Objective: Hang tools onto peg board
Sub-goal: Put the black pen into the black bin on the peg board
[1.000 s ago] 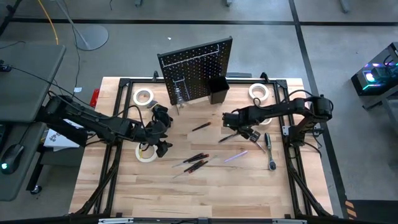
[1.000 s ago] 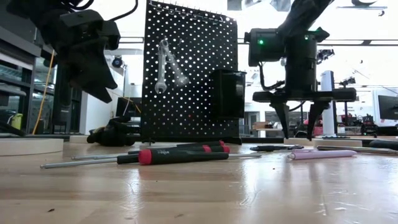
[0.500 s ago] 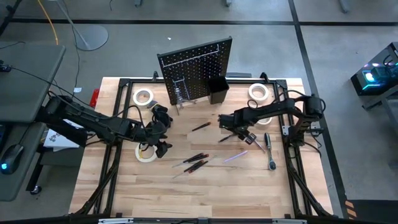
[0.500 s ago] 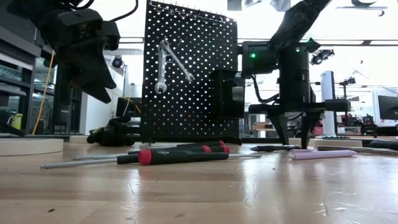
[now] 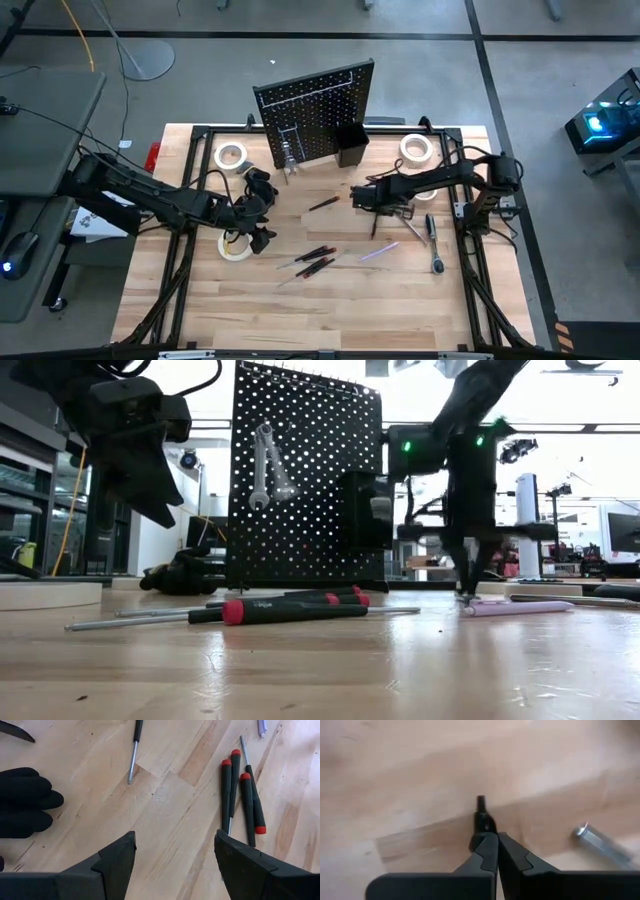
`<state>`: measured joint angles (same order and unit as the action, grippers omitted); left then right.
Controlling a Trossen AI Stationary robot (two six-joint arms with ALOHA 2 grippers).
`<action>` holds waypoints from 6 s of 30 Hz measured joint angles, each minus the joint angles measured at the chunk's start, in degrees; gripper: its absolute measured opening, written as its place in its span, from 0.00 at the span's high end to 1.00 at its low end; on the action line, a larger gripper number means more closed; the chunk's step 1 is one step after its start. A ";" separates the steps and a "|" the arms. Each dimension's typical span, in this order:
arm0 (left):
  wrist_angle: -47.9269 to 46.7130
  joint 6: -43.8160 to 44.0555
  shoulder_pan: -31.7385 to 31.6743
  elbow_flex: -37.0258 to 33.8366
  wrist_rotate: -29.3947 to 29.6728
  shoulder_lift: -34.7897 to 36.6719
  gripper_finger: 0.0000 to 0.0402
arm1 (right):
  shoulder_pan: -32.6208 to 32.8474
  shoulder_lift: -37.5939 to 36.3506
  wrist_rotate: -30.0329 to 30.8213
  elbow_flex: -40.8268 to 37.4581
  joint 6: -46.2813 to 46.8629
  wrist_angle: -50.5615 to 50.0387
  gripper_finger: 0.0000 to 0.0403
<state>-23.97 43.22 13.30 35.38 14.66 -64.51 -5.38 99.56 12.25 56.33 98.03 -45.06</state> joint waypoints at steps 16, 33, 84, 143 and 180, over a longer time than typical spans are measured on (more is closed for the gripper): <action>7.58 4.75 -5.62 0.04 3.32 -0.09 0.38 | 3.35 -18.27 2.02 0.31 -22.39 -6.42 1.00; 7.72 13.83 -6.53 0.07 2.36 -0.37 0.38 | -1.48 -9.25 -0.81 -7.49 -25.87 7.83 0.69; 7.65 16.74 -6.53 0.02 2.81 -0.37 0.38 | 0.20 2.29 2.21 -5.18 -20.63 11.05 0.78; 7.02 13.45 -6.55 0.02 2.17 -0.39 0.38 | 2.16 -19.62 0.05 -2.83 -38.54 3.37 1.00; 7.18 16.13 -6.59 0.02 1.92 -0.59 0.38 | 1.01 5.99 -4.00 -1.87 -60.94 -0.45 0.91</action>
<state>-16.79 59.35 6.71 35.40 16.58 -65.10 -4.38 105.56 8.25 54.46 37.09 -45.52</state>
